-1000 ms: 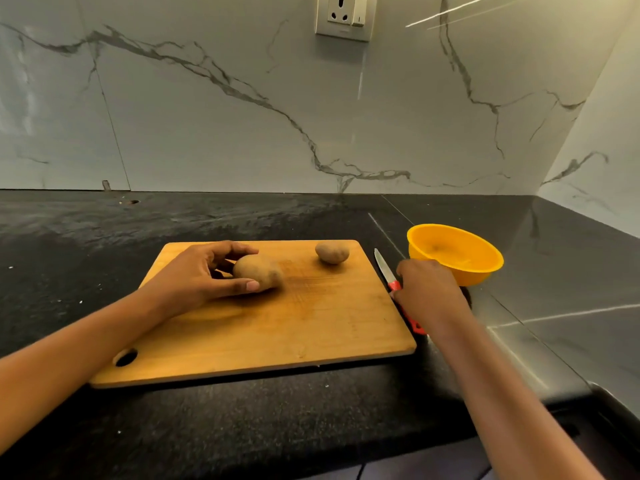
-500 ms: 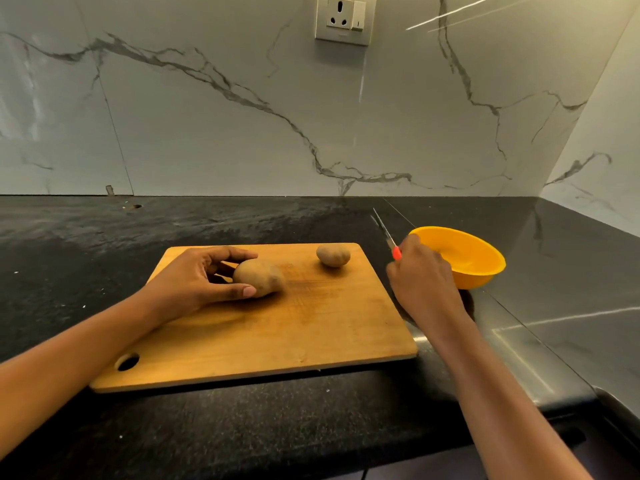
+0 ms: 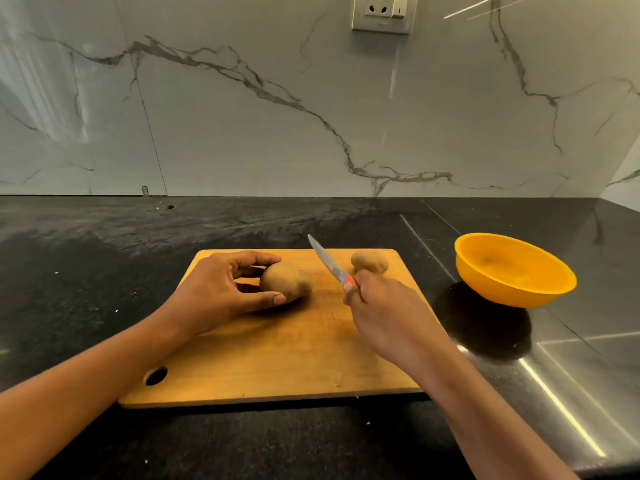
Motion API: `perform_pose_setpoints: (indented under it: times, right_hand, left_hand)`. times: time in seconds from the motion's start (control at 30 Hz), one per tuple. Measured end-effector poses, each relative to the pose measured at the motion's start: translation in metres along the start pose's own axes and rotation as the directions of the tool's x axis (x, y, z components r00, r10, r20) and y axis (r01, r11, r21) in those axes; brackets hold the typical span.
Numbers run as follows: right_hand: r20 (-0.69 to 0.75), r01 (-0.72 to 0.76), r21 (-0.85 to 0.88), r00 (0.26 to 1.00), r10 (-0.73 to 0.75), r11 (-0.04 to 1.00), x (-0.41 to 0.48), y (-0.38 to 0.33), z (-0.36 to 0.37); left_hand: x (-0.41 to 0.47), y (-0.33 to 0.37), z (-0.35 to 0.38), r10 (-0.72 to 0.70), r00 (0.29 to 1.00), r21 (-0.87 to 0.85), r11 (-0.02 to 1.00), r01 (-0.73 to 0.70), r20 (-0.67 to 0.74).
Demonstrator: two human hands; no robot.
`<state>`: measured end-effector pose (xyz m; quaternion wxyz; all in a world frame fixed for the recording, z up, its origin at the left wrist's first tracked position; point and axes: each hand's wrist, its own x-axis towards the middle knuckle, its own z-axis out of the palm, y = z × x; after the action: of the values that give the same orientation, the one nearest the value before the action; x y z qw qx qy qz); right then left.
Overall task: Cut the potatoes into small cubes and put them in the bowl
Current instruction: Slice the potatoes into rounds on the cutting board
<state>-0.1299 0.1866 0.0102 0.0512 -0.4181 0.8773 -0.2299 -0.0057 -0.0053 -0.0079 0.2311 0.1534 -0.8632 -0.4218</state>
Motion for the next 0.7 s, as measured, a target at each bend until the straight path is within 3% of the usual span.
perform_pose_setpoints:
  times: [0.3, 0.7]
  right_hand:
    - [0.069, -0.007, -0.053, 0.998, 0.011, 0.999, -0.011, -0.010, 0.003]
    - [0.086, 0.001, -0.079, 0.996, 0.006, 0.997, -0.010, -0.017, 0.008]
  left_hand:
    - [-0.002, 0.002, 0.001, 0.013, 0.999, -0.081, 0.997, -0.017, -0.046]
    - [-0.004, 0.006, 0.000, 0.084, 0.989, 0.092, 0.993, -0.074, -0.118]
